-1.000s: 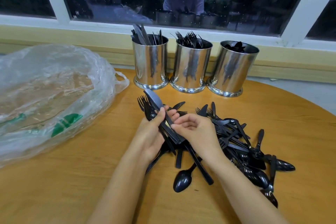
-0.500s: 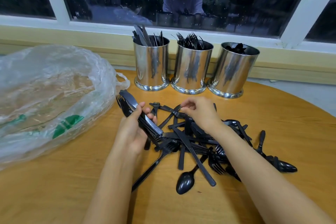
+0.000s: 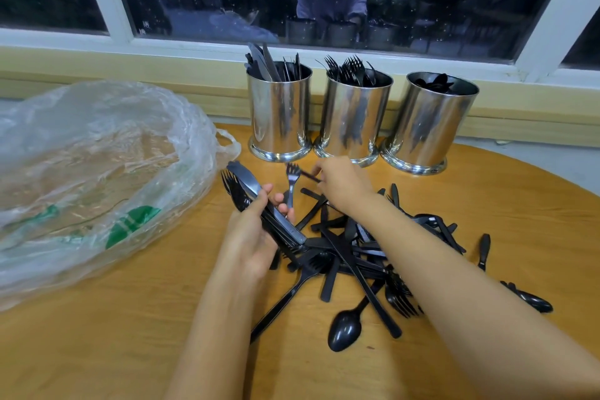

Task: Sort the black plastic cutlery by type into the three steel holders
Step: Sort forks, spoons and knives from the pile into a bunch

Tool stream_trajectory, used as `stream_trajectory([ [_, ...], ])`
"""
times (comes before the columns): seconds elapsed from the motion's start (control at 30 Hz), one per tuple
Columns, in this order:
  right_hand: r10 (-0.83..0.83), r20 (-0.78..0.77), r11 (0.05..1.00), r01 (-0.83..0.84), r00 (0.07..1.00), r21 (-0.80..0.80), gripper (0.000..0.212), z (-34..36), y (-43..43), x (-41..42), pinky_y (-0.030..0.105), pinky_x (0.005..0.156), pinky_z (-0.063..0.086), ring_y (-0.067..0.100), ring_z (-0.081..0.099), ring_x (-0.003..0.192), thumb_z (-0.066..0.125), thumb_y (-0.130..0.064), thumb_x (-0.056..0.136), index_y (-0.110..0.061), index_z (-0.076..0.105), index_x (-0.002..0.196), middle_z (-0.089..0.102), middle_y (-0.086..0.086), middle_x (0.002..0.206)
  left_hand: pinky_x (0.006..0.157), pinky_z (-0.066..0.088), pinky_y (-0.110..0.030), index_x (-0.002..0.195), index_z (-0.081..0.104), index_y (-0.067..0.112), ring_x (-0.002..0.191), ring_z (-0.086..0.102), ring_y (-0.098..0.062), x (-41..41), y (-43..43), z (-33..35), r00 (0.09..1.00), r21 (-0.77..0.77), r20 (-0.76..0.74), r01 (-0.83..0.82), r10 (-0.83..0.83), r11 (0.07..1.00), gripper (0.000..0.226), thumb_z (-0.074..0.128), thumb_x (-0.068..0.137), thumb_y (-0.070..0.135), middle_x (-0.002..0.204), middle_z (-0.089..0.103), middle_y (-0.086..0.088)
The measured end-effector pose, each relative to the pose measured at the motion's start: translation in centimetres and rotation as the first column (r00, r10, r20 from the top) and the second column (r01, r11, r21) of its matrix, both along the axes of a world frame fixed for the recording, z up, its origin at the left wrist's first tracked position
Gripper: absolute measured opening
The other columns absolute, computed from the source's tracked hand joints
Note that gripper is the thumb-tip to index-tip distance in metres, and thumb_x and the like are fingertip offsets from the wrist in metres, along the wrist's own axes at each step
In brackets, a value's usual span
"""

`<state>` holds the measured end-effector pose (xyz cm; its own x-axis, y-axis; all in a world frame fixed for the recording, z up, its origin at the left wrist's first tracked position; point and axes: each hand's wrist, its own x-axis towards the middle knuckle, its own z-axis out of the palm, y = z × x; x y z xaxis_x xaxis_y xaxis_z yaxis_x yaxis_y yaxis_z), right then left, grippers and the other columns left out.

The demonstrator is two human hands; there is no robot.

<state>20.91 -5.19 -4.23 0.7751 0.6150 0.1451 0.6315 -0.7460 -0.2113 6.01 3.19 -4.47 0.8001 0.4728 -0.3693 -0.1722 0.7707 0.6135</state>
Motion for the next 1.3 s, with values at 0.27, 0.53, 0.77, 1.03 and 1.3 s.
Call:
stream_trajectory([
  [0.27,0.033,-0.277,0.810,0.137,0.960,0.570,0.025,4.8,-4.3,-0.1,0.034,0.066,0.059,0.016,0.066,0.063,0.051,-0.022,0.099,0.001,0.058,0.091,0.065,0.011,0.078,0.066,0.053,-0.029,0.102,0.063,0.009,0.056,0.057,-0.011,0.1,-0.3,-0.1,0.999,-0.027,0.012,0.049,-0.049,0.998,0.016,0.048,0.102,0.015,0.067,0.062,-0.002],
  [0.53,0.184,-0.499,0.513,0.350,0.847,0.784,0.007,3.4,-8.7,-2.9,0.021,0.067,0.057,0.013,0.069,0.070,0.060,-0.014,0.094,-0.008,0.064,0.095,0.069,0.009,0.092,0.063,0.055,-0.029,0.101,0.062,0.007,0.056,0.057,-0.011,0.3,-1.0,-0.4,0.993,-0.036,0.033,0.113,-0.112,0.993,0.014,0.050,0.100,0.013,0.069,0.061,-0.002],
  [0.77,0.401,-0.553,0.111,0.560,0.730,0.821,0.015,2.4,-9.1,-5.6,0.025,0.078,0.057,0.023,0.072,0.085,0.055,-0.015,0.097,-0.007,0.068,0.098,0.071,0.005,0.082,0.068,0.055,-0.030,0.106,0.061,0.006,0.061,0.057,-0.011,0.4,-1.4,-0.4,0.987,-0.028,0.032,0.160,-0.159,0.987,0.014,0.053,0.098,0.014,0.071,0.062,-0.003],
  [1.03,0.370,-0.634,0.303,0.557,0.679,0.773,0.015,1.2,-6.4,-8.5,0.027,0.074,0.059,0.023,0.073,0.082,0.068,-0.006,0.087,0.003,0.066,0.098,0.074,0.014,0.087,0.083,0.052,-0.035,0.106,0.063,0.008,0.080,0.064,-0.015,0.6,-1.4,-0.7,0.975,0.067,0.053,0.210,-0.214,0.975,0.017,0.051,0.098,0.017,0.089,0.067,-0.007],
  [1.3,0.276,-0.607,0.724,0.255,0.745,0.642,0.006,-0.4,-5.8,-9.6,0.012,0.075,0.051,0.003,0.067,0.081,0.074,-0.020,0.084,-0.017,0.079,0.085,0.075,-0.003,0.082,0.076,0.055,-0.033,0.111,0.058,0.008,0.083,0.069,-0.018,0.5,-1.0,-0.6,0.995,0.078,0.078,0.064,-0.070,0.995,0.015,0.048,0.101,0.011,0.090,0.070,-0.008],
])
